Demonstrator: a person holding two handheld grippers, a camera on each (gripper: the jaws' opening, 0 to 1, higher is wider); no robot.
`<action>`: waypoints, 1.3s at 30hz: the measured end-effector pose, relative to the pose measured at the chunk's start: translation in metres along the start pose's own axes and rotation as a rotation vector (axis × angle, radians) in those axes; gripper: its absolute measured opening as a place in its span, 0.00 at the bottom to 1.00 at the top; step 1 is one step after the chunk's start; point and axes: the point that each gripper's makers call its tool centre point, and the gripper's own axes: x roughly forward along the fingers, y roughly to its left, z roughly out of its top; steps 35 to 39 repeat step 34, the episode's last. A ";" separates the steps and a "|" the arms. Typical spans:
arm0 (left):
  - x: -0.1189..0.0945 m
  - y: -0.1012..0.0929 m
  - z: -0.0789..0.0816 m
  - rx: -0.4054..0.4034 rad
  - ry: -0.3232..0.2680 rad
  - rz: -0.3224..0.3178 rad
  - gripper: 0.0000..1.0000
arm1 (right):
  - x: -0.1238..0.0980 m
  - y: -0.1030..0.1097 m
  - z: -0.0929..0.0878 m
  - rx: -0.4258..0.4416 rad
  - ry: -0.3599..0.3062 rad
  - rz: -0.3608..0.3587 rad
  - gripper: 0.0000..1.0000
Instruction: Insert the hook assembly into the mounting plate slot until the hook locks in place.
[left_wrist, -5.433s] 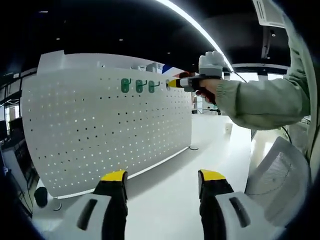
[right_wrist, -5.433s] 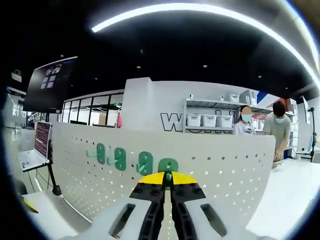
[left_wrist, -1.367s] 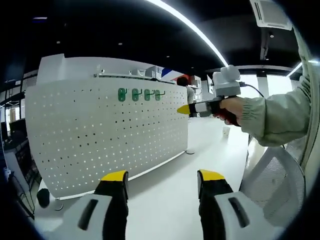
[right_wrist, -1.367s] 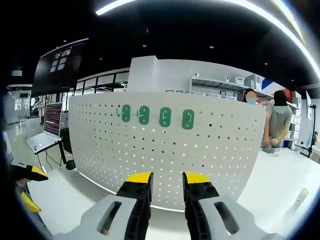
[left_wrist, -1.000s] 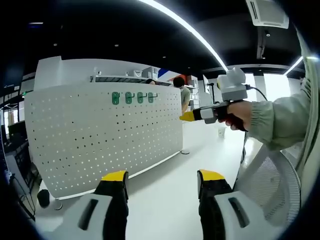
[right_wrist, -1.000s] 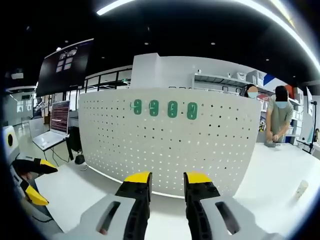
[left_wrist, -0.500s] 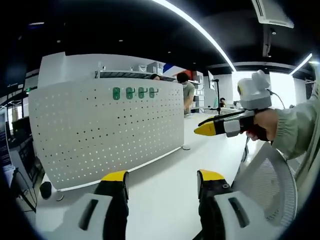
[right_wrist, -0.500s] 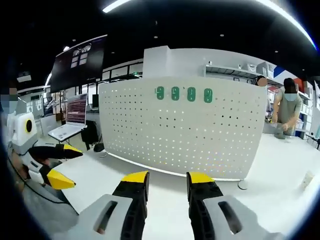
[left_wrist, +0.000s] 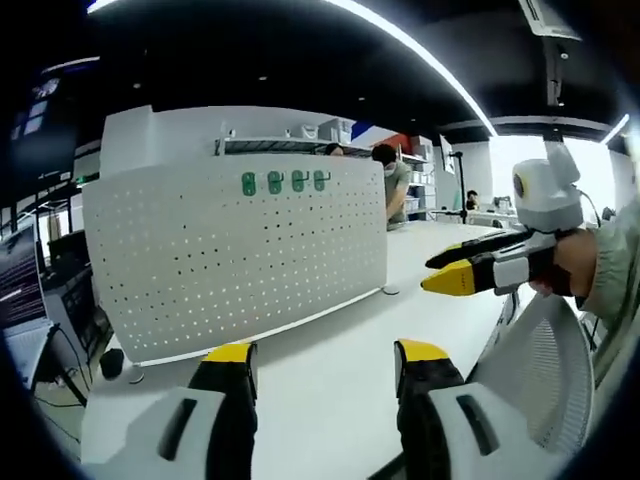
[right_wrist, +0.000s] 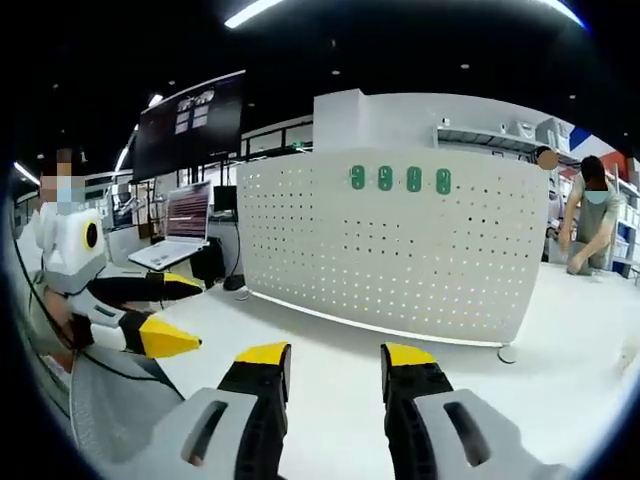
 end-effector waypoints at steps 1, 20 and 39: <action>0.000 0.001 -0.001 0.006 0.007 0.007 0.57 | -0.001 0.002 -0.001 0.001 -0.005 0.005 0.35; -0.002 0.012 -0.004 0.023 -0.012 0.073 0.59 | -0.006 0.015 0.002 -0.012 -0.089 0.043 0.41; 0.000 0.011 -0.011 0.026 0.016 0.063 0.61 | -0.003 0.022 -0.007 -0.005 -0.043 0.085 0.44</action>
